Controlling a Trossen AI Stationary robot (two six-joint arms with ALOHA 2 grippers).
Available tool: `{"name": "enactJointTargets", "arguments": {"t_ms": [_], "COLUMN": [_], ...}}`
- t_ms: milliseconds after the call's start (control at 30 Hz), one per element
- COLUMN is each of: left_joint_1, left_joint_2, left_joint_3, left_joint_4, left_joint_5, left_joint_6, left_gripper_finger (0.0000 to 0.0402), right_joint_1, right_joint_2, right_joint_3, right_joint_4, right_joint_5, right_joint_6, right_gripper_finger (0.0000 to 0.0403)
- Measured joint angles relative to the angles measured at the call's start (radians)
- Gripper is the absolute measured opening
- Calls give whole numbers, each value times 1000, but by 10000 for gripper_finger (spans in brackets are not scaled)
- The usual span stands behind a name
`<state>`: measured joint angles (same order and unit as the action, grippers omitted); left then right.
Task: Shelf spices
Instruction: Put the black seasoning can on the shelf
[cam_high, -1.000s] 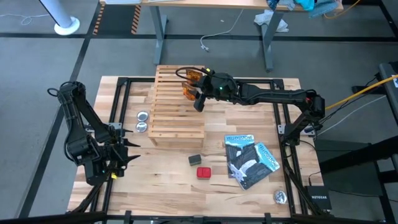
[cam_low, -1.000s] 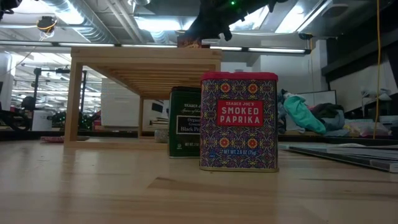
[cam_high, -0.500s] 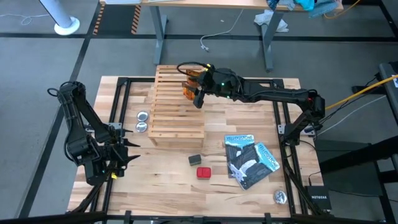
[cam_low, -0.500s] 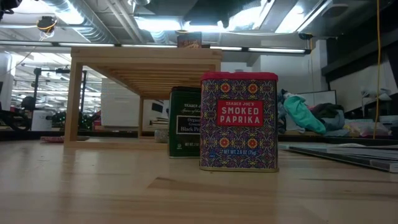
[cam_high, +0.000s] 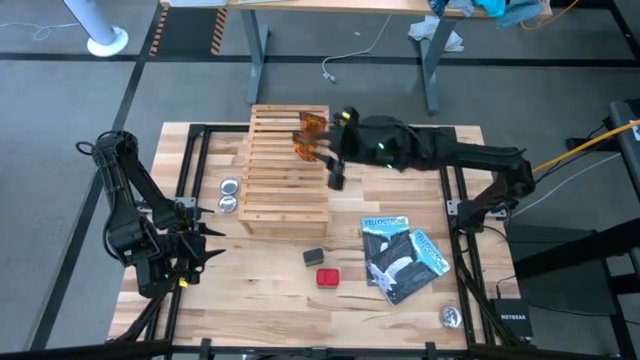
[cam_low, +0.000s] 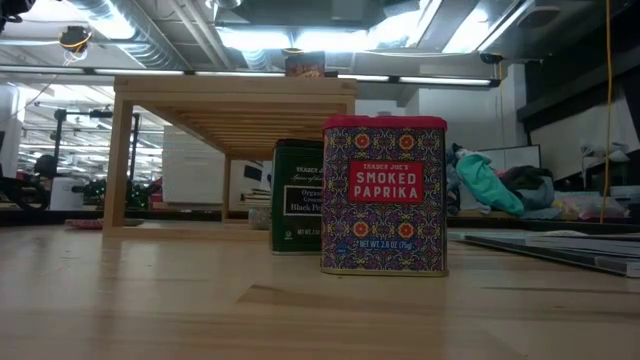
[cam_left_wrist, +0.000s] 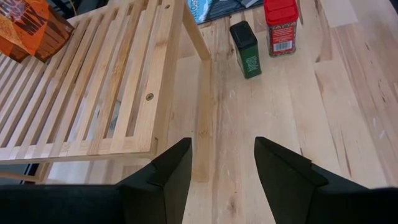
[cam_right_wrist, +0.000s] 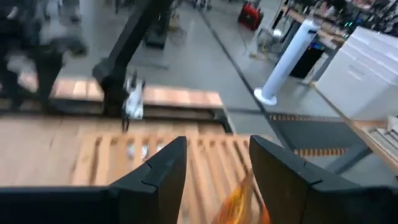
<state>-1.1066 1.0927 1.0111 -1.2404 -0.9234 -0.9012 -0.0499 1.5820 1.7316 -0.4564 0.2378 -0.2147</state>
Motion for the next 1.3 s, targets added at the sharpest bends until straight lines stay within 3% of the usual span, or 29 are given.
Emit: {"name": "enactJointTargets", "arguments": {"t_ms": [200,500,867,1000,1167,1300], "left_joint_1": [0,0,0,1,17,33], "left_joint_2": [0,0,0,0,0,-10], "left_joint_3": [0,0,0,0,0,-1], "left_joint_4": [0,0,0,-2,22,29], "left_joint_5": [0,0,0,-11,-43,-195], "left_joint_6": [0,0,0,24,97,183], "left_gripper_finger": [169,169,169,169,169,169], "right_joint_1": [141,322,524,589,662,706], "right_joint_2": [-20,-23,-22,-22,-22,-22], "right_joint_3": [71,75,74,74,74,74], "right_joint_4": [-236,-434,-441,-453,-526,-570], "right_joint_5": [134,17,6,76,263,358], "right_joint_6": [83,255,333,367,392,431], "right_gripper_finger": [182,182,182,182,182,182]}}
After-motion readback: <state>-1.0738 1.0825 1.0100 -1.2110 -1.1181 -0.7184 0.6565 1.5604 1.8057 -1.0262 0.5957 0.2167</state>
